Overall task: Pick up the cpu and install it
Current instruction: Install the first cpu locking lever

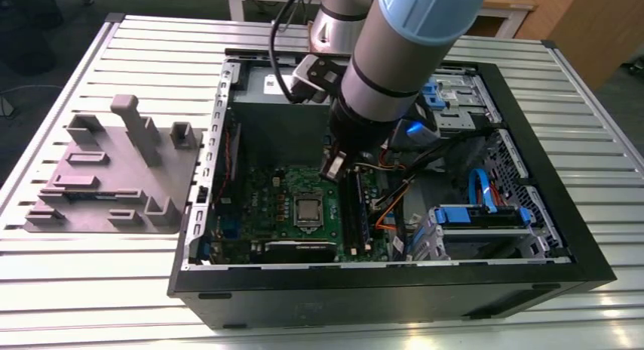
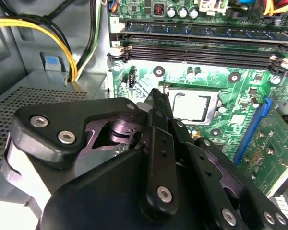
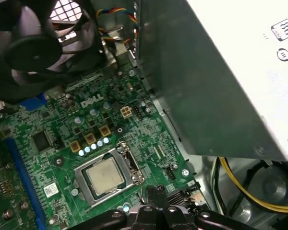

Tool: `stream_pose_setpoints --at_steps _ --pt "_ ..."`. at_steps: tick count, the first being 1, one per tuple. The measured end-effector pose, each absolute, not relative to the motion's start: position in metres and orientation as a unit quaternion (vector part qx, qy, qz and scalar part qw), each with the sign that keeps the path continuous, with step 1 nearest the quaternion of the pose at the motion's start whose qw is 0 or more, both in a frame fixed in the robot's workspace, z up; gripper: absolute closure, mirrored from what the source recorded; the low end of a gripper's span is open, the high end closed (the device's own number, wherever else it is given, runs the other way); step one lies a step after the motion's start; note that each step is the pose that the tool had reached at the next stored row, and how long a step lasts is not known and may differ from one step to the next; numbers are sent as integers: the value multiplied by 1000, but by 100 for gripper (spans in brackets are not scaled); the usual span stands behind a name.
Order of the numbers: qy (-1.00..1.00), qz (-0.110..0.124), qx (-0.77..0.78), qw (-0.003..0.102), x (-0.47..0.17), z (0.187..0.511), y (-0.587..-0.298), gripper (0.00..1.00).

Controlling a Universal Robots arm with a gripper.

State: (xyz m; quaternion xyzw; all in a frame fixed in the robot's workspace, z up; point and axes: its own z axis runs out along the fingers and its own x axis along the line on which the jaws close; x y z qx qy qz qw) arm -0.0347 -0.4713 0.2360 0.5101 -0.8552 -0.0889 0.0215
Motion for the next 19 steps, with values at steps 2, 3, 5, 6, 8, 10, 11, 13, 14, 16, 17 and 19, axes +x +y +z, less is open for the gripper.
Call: stream_pose_setpoints --at_steps 2,3,5,6,8,10,11,13,14,16,17,19 --pt "-855 -89 511 22 -35 236 -472 90" --pt "-855 -89 511 22 -35 236 -472 90" --pt "-855 -89 511 22 -35 236 -473 90" --pt "-855 -89 511 22 -35 236 -472 90" --pt "-855 -89 511 22 -35 236 -473 90" --pt "-855 -89 511 22 -35 236 -473 90" --pt "-855 -89 511 22 -35 236 -473 90" --pt "-855 -89 511 22 -35 236 -473 90" --pt "-855 -89 511 22 -35 236 -473 90" --pt "-855 -89 511 22 -35 236 -473 90" --pt "-853 -89 514 22 -35 236 -473 90" --pt "-844 -88 529 23 -35 235 -473 90"
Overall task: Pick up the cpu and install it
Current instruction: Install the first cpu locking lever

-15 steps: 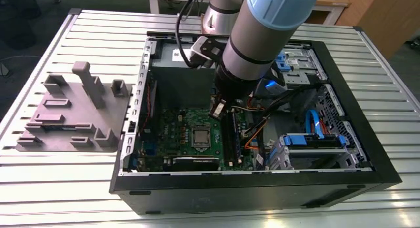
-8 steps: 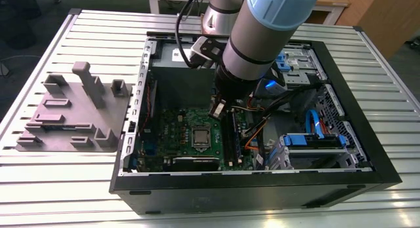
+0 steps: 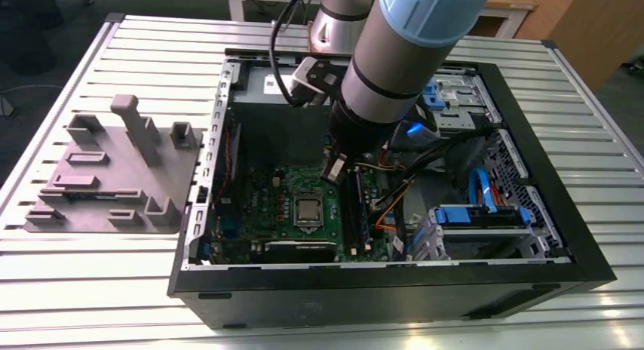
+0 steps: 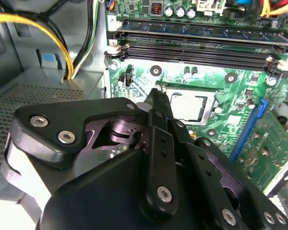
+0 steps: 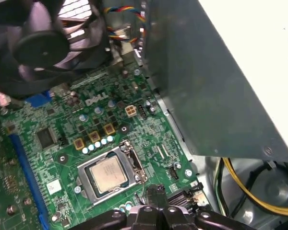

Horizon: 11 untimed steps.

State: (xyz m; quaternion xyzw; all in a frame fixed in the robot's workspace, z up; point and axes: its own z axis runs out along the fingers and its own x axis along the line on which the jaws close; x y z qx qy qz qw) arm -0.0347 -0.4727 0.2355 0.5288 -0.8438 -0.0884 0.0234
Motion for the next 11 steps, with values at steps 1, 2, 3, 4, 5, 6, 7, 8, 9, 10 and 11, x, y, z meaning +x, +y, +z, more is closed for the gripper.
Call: stream_pose_setpoints --at_steps 1,2,3,4,5,6,7,8,9,10,11 --pt "-839 -88 536 24 -35 235 -473 90" --pt "-835 -88 543 25 -35 234 -473 90" --pt "-833 -88 546 25 -35 234 -474 90" --pt "-831 -88 548 25 -35 234 -475 90" --pt "-830 -88 550 26 -35 234 -476 90" --pt "-829 -88 552 26 -35 234 -476 90" --pt "-828 -88 554 26 -36 234 -476 90" --pt "-827 -88 555 26 -37 234 -476 90" --pt "-825 -87 557 26 -37 233 -477 90" --pt "-824 -87 559 26 -38 233 -477 90" --pt "-823 -86 561 25 -38 233 -478 90"
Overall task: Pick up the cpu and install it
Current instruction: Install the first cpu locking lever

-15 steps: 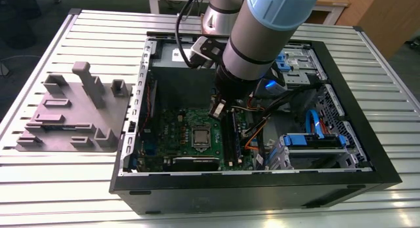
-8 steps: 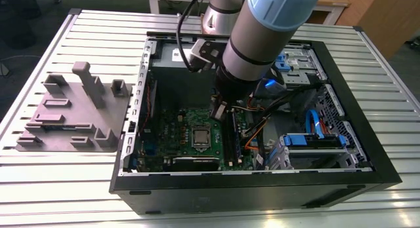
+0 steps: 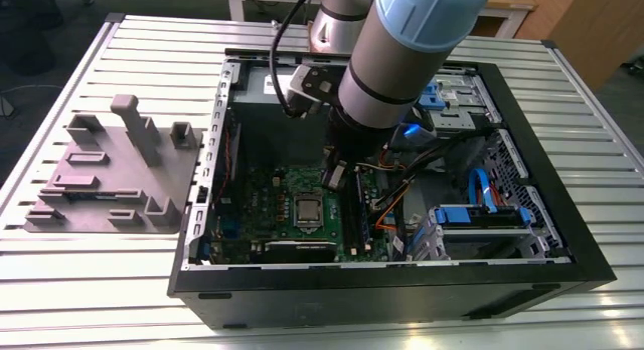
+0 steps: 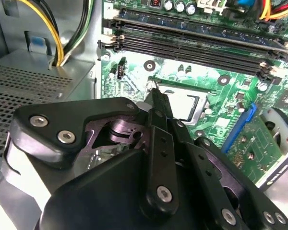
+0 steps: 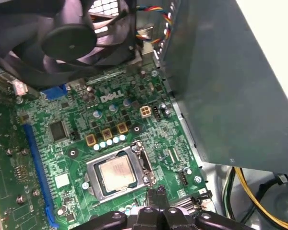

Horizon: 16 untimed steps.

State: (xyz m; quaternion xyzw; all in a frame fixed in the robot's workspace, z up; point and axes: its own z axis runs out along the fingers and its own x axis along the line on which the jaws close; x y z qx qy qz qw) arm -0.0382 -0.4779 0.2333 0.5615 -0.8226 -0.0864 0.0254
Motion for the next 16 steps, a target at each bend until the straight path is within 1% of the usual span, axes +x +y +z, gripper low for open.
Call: stream_pose_setpoints --at_steps 3,7,12,16 --pt "-818 -84 569 23 -38 233 -480 90" --pt "-812 -77 579 14 -38 231 -481 90" --pt "-797 -77 598 13 -39 228 -481 90" --pt "-796 -74 601 9 -44 228 -482 90"
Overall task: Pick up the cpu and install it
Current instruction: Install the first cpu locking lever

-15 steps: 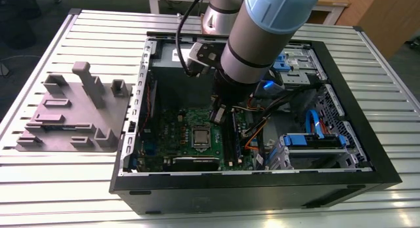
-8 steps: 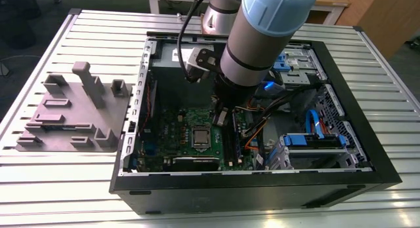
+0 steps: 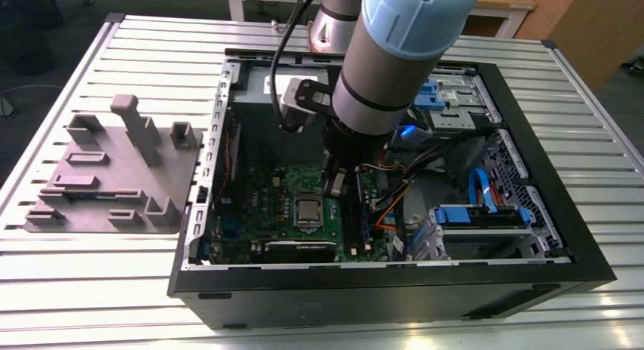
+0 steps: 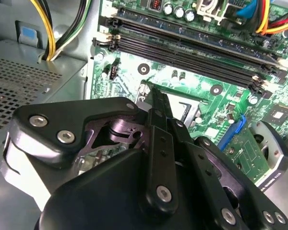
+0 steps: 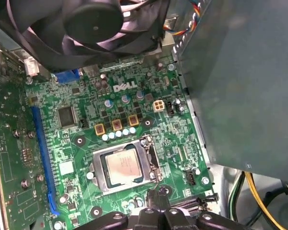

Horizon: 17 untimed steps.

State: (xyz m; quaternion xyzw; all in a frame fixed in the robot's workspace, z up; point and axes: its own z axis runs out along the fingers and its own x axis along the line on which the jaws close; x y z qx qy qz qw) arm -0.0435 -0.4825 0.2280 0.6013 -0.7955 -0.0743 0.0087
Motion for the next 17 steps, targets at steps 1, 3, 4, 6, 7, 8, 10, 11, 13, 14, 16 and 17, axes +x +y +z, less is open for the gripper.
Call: stream_pose_setpoints --at_steps 1,3,4,6,7,8,10,11,13,14,16,17 --pt "-795 -74 602 8 -44 228 -483 90" --pt "-794 -73 604 7 -44 228 -484 90" --pt "-793 -72 605 6 -44 228 -485 90" --pt "-790 -71 609 6 -44 228 -485 90" --pt "-788 -71 611 6 -45 227 -486 90" --pt "-786 -70 614 7 -45 227 -486 90" --pt "-782 -69 619 8 -45 227 -486 90" --pt "-780 -67 622 10 -44 226 -486 90" --pt "-778 -65 624 11 -45 226 -486 90" --pt "-778 -64 625 11 -45 226 -487 90" --pt "-776 -61 628 7 -46 226 -487 90" --pt "-775 -59 630 5 -46 226 -488 90"
